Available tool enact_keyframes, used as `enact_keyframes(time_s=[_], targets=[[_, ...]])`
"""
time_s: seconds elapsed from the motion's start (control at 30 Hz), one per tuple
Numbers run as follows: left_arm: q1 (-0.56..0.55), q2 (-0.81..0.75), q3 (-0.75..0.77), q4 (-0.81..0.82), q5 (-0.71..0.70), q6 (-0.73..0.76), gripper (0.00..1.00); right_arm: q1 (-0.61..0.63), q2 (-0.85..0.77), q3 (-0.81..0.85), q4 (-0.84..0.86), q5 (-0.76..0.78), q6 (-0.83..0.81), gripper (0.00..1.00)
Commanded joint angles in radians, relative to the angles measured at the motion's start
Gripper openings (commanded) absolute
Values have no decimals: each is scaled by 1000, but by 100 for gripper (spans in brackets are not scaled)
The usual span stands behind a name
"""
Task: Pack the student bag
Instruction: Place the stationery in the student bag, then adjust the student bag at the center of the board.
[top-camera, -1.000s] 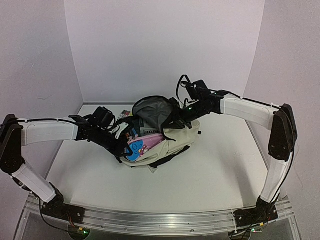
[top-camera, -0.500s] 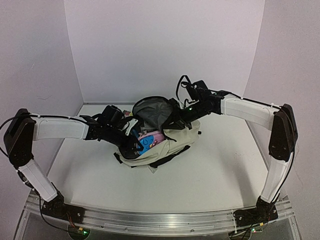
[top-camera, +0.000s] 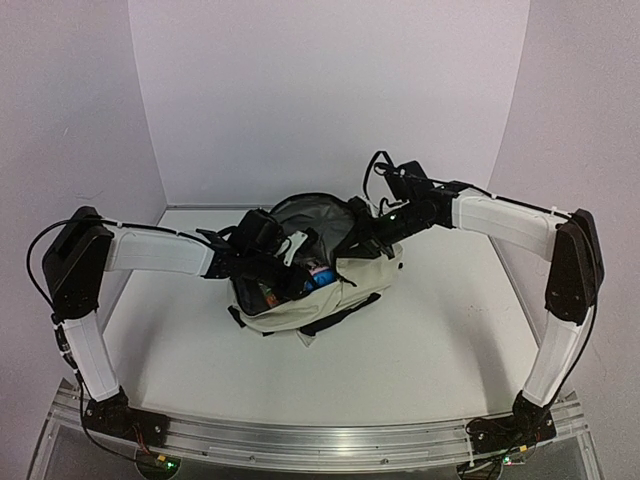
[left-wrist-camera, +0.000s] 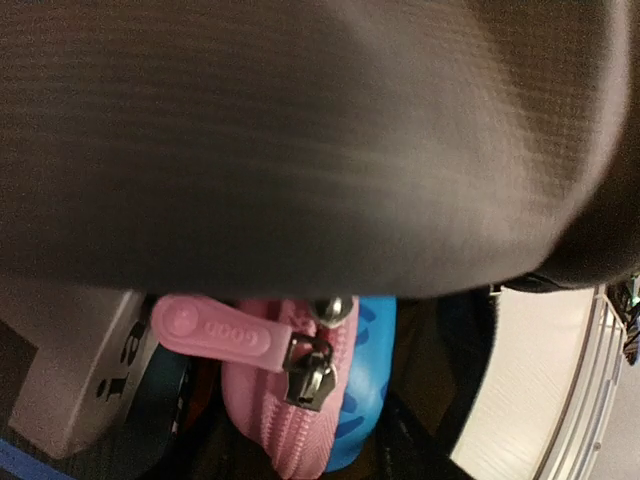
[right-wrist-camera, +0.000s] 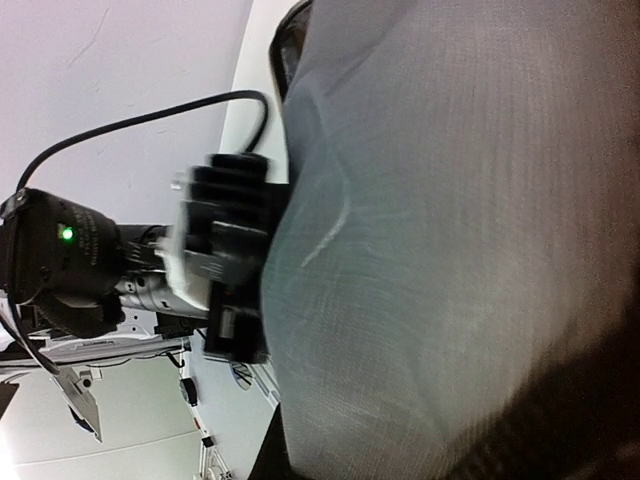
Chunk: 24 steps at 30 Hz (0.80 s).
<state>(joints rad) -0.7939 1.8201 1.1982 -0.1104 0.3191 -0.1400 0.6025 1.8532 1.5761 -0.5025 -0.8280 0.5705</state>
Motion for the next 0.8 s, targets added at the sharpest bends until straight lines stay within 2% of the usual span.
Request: enact_keyframes(time_s=[0.0,0.13,0.3,0.5,0.63,0.77], targets=[[-4,-161,59,-80,-68,-16,57,-74,-103,19,-118,-2,-153,0],[19,-289,19,-156,-139,-124,81,-171,-112,25,-271,66,-301,0],[162,-337,1,-249,-89,-340,99,-278,-105,79,-379,155,-462,0],[256,-288,19,-322,-65,-443,100,-264,-85,172,-408,229,-636,0],[304,-254,19,-314,-2,-497,100,-120,-121,133,-422,307,-804,0],[326,-234,29,-315,39,-490,100,9,-194,-8,-421,429,-1007,0]])
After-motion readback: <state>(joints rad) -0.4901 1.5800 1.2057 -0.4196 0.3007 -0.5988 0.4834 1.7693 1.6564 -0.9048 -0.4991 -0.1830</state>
